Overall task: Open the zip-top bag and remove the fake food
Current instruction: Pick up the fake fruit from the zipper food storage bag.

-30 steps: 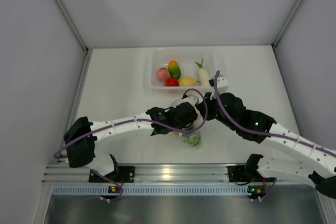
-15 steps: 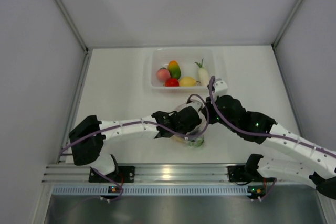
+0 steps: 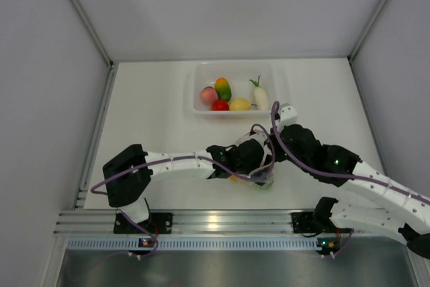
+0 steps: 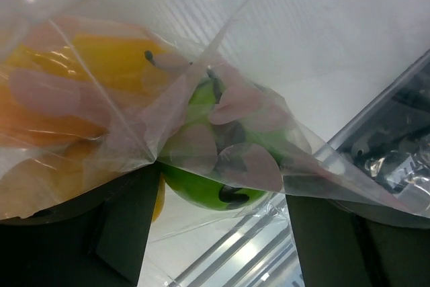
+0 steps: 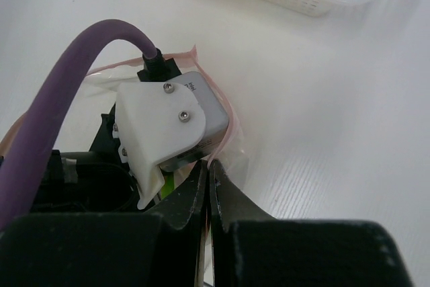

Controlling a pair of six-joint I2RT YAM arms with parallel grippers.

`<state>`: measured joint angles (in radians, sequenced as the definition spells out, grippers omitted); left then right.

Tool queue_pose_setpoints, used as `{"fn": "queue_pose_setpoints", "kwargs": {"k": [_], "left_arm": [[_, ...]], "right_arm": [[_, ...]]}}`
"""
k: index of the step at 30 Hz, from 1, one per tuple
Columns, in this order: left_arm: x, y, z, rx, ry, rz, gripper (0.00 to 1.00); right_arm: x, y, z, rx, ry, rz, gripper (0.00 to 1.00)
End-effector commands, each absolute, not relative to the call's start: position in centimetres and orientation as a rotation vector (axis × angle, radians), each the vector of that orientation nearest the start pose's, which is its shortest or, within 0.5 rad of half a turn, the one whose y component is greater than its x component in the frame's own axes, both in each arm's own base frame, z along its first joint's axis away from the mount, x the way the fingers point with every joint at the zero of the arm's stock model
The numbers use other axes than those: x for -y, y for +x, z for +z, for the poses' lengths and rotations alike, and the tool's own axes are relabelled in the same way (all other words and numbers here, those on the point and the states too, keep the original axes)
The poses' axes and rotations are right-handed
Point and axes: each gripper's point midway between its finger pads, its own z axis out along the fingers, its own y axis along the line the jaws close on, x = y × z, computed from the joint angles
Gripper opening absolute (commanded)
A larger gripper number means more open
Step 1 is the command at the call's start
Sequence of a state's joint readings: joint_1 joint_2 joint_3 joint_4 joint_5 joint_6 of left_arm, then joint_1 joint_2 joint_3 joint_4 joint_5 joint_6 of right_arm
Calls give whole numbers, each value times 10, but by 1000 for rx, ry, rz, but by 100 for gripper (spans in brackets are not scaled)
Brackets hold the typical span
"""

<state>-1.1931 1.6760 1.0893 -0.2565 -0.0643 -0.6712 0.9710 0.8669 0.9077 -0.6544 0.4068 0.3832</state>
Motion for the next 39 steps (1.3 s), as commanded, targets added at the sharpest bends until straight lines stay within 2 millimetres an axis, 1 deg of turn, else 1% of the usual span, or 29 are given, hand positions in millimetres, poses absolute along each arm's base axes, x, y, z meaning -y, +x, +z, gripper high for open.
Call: {"fn": "queue_pose_setpoints", "kwargs": {"k": [1,2,5,6,9,10,12,13,14,16,18,19,21,22,23,25,32,34,36,37,39], "left_arm": [[395,119,40,-2590,761,-634,79],[400,118,36,-2592,775,-625,80],[408,117,34,-2587,780,-620,80],[409,118,28,-2589,778,-596,80],[410,122,23,-2584,761,-559,80],[410,121,18,-2592,762,-548,80],[414,120,16,-2587,781,-542,82],[415,118,12,-2595,791,-542,81],[416,117,12,-2595,788,-543,77],[415,118,13,-2587,780,-534,69],[415,119,20,-2573,769,-543,68],[412,119,20,-2573,771,-540,68],[412,118,27,-2563,771,-562,67],[409,117,27,-2565,770,-562,65],[409,117,33,-2552,767,-579,65],[408,117,35,-2544,763,-589,65],[412,119,40,-2533,738,-608,63],[411,123,45,-2520,705,-605,58],[406,127,48,-2507,675,-586,57],[406,128,55,-2494,661,-598,57],[405,131,58,-2487,640,-597,54]], "right_arm": [[-205,202,262,-1967,-351,496,0],[-204,202,262,-1966,-349,498,0],[-204,201,266,-1957,-347,510,0],[-203,200,268,-1955,-346,518,0],[-203,198,270,-1949,-349,530,0],[-204,197,270,-1950,-351,535,0],[-204,196,270,-1949,-354,542,0],[-205,195,271,-1947,-360,550,0],[-204,195,271,-1945,-361,550,0],[-200,195,279,-1926,-342,547,0],[-190,199,277,-1948,-335,475,0],[-188,200,287,-1936,-334,461,0],[-177,203,285,-1960,-351,369,0],[-174,203,294,-1952,-349,360,0],[-170,202,293,-1964,-365,328,0],[-167,204,299,-1966,-370,299,0],[-158,202,296,-2018,-412,216,0],[-155,201,295,-2027,-415,199,0],[-153,200,296,-2031,-424,193,0],[-152,198,295,-2037,-433,188,0],[-150,197,301,-2026,-426,201,0]]}}
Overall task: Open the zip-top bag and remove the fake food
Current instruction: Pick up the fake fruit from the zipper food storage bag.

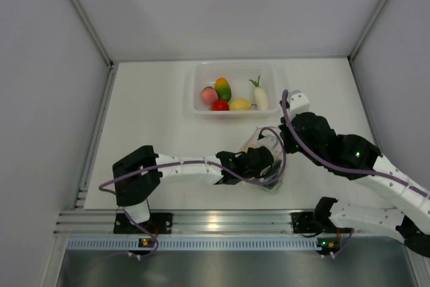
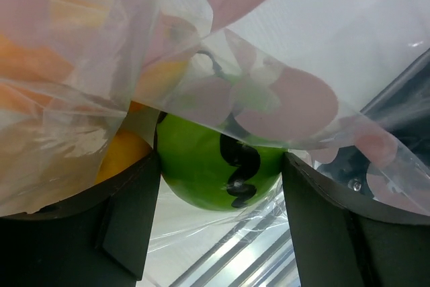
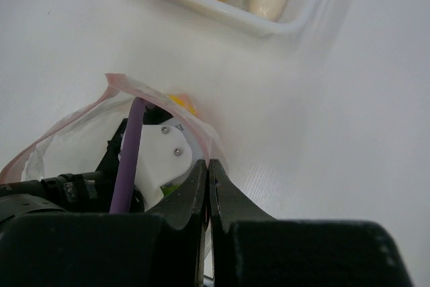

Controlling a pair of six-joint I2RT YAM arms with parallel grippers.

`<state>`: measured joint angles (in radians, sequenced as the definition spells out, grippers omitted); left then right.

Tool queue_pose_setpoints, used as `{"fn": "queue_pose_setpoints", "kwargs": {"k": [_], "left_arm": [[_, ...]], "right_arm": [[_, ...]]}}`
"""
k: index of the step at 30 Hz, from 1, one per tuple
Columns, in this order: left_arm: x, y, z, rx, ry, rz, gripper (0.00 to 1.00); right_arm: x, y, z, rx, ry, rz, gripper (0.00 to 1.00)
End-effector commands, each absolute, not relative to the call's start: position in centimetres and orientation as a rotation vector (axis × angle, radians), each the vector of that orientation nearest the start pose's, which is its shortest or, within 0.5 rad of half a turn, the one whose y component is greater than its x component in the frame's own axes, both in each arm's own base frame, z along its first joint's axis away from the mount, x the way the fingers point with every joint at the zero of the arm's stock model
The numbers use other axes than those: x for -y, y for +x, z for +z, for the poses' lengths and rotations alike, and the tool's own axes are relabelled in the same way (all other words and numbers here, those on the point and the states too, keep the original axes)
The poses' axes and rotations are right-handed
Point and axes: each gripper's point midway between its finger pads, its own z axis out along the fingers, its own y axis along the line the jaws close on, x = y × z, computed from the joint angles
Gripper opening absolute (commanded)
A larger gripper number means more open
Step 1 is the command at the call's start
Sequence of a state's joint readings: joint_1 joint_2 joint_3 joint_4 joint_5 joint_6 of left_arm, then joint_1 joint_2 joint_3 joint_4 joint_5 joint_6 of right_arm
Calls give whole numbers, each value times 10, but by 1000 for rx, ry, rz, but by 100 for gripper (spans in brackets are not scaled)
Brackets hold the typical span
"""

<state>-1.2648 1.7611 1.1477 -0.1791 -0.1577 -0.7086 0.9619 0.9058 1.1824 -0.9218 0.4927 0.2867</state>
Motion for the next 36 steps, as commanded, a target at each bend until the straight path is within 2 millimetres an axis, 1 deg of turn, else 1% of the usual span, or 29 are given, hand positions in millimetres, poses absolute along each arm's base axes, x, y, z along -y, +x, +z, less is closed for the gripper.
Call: {"fn": "queue_pose_setpoints", "kwargs": {"k": [1,5,6,9,11,15,18,20,21,23,24,25,26,27,29,31,32,35,36], "left_arm": [[405,132,59,-2484,635,-594,54],[405,133,55,-2497,625,-589,53],[404,133,52,-2503,622,-585,53],[405,133,50,-2513,614,-583,57],[404,133,49,-2513,614,-579,58],[403,135,54,-2503,606,-586,60],[407,136,59,-2495,606,-605,61],[412,135,60,-2493,628,-618,61],[418,133,64,-2491,649,-647,61],[424,128,59,-2506,696,-662,61],[431,124,61,-2504,733,-693,62],[434,120,61,-2507,761,-710,64],[436,117,54,-2519,786,-705,65],[438,114,52,-2520,802,-707,69],[441,108,49,-2528,840,-723,71],[443,107,47,-2527,854,-719,73],[443,105,42,-2538,864,-711,75],[445,105,36,-2546,878,-703,83],[446,98,30,-2570,905,-717,84]], "right_arm": [[-150,196,303,-2022,-426,212,0],[-152,194,317,-1996,-423,253,0],[-155,191,324,-1981,-431,295,0],[-158,187,339,-1940,-431,353,0],[-157,186,345,-1930,-434,362,0],[-157,186,348,-1930,-437,363,0],[-162,185,343,-1936,-451,381,0],[-166,185,336,-1950,-467,380,0],[-167,187,328,-1961,-469,372,0],[-169,187,322,-1969,-467,371,0],[-168,188,315,-1982,-469,356,0],[-168,189,314,-1980,-459,357,0],[-167,189,309,-1988,-461,344,0],[-167,190,307,-1991,-459,337,0],[-167,191,301,-2003,-461,327,0],[-167,192,300,-2002,-456,327,0],[-168,191,300,-1999,-456,339,0],[-167,190,301,-1994,-449,353,0],[-167,190,301,-1993,-451,354,0]]}}
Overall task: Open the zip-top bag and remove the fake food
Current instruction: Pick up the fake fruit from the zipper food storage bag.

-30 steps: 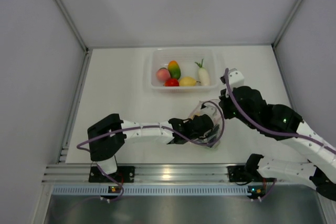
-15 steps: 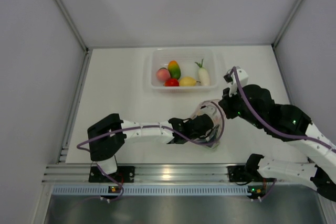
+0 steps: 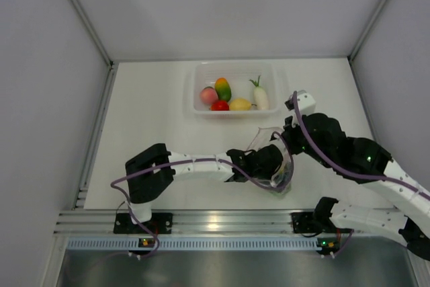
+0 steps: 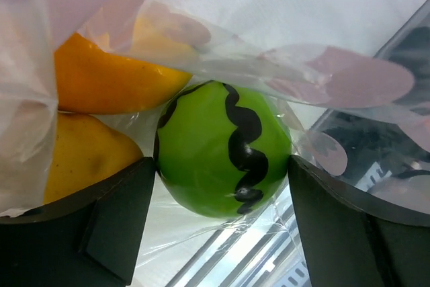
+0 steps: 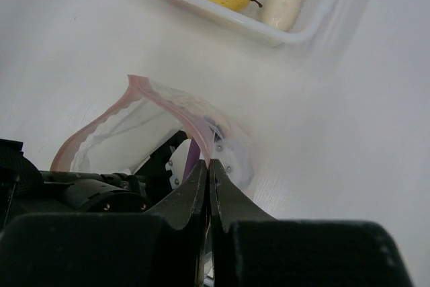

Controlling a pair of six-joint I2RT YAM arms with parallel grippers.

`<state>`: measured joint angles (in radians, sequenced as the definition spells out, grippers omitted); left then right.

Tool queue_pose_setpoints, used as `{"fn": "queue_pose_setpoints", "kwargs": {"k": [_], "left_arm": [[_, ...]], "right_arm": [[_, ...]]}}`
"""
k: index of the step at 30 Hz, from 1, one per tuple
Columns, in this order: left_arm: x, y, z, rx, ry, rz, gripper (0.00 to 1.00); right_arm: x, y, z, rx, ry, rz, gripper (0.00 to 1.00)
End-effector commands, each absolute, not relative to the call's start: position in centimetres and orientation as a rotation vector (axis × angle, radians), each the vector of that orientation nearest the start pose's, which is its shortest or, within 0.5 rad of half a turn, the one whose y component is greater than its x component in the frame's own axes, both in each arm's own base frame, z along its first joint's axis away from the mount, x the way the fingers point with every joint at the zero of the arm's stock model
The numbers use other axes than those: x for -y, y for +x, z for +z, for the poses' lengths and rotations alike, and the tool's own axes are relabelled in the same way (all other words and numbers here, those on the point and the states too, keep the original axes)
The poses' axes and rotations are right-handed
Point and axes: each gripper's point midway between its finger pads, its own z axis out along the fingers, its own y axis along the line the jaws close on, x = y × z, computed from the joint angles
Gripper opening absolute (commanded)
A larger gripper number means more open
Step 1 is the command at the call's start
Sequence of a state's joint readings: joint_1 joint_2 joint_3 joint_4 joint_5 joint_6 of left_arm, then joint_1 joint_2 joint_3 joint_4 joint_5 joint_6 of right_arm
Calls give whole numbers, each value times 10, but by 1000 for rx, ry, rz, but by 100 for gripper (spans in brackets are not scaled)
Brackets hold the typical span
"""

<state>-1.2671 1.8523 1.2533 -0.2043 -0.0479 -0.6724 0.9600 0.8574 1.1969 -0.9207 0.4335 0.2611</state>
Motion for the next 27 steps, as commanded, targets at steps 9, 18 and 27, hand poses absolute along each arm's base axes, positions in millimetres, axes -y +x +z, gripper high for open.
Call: {"fn": "queue_pose_setpoints", "kwargs": {"k": [9,18,27], "left_arm": [[452,99,8,-2592,930,-663,94],[469,102,4,-2569,945,-637,89],[469,107,5,-2568,889,-615,19]], "right_arm": [[-166,189,304,-1984,-441,370,0],[-170,189,305,-1975,-443,390,0],[-161,188,303,-1974,-428,366,0]]}}
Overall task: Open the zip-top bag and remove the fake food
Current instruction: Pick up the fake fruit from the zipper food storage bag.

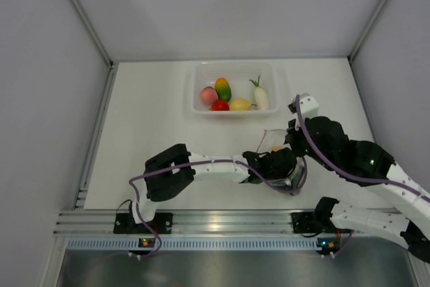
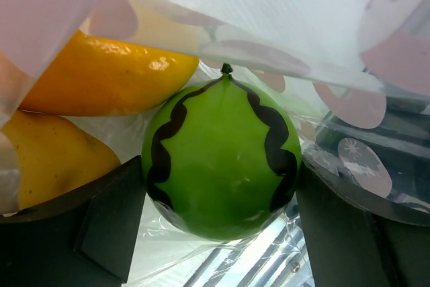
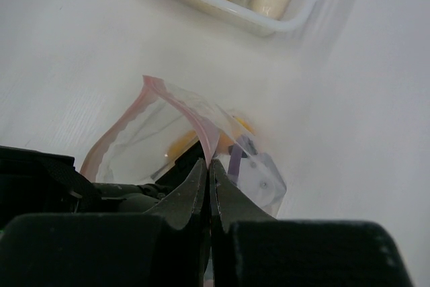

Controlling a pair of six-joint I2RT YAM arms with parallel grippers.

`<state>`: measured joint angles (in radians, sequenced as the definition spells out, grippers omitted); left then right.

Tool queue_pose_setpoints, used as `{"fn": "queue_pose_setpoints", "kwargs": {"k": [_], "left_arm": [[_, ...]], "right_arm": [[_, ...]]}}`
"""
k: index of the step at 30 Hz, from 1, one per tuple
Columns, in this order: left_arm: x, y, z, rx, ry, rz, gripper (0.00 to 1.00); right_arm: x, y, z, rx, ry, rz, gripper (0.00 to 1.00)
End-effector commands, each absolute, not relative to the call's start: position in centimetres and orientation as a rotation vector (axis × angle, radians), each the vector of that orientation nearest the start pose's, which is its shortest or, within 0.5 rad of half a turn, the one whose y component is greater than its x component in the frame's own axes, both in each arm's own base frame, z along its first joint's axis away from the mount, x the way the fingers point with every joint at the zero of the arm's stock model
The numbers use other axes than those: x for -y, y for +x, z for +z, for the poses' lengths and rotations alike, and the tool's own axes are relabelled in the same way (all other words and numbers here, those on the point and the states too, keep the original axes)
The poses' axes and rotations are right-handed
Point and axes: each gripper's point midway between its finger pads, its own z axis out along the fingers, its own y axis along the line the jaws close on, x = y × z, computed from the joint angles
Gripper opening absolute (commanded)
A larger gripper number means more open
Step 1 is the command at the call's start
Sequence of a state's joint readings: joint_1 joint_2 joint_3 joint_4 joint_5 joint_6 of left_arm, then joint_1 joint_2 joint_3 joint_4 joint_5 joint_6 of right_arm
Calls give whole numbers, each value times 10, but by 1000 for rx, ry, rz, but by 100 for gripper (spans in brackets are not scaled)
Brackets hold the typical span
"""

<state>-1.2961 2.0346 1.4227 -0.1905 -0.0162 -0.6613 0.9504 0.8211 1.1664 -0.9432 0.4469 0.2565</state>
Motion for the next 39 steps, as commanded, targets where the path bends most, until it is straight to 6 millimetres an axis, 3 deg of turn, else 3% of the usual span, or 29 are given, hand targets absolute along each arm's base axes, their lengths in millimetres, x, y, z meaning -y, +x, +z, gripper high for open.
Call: {"fn": "queue_pose_setpoints", "kwargs": {"k": [1,3,9,14,20,23,28,33,35,39], "left_arm": [[468,108,8,-2561,875,-613,13],[464,114,16,-2539,843,-595,0],[447,128,39,-2465,763,-546,0],[441,128,52,-2381,806,-556,0],[436,121,61,-2272,904,-541,0],[423,133,71,-2236,832,-485,0],[410,150,96,-2134,688,-484,0],[399,154,121,-2018,638,-572,0],[398,157,134,-1969,606,-608,0],[396,163,139,-1953,579,-585,0]], "right_arm": [[-161,188,301,-1977,-431,365,0],[-162,189,301,-1974,-432,365,0],[-158,199,294,-1980,-412,286,0],[-151,216,290,-1987,-352,204,0],[-166,232,288,-1983,-355,226,0],[-165,239,282,-2006,-349,198,0],[-165,247,254,-2075,-358,172,0],[-178,244,233,-2119,-411,236,0],[-187,242,234,-2106,-437,295,0],[-212,224,244,-2047,-536,506,0]]}}
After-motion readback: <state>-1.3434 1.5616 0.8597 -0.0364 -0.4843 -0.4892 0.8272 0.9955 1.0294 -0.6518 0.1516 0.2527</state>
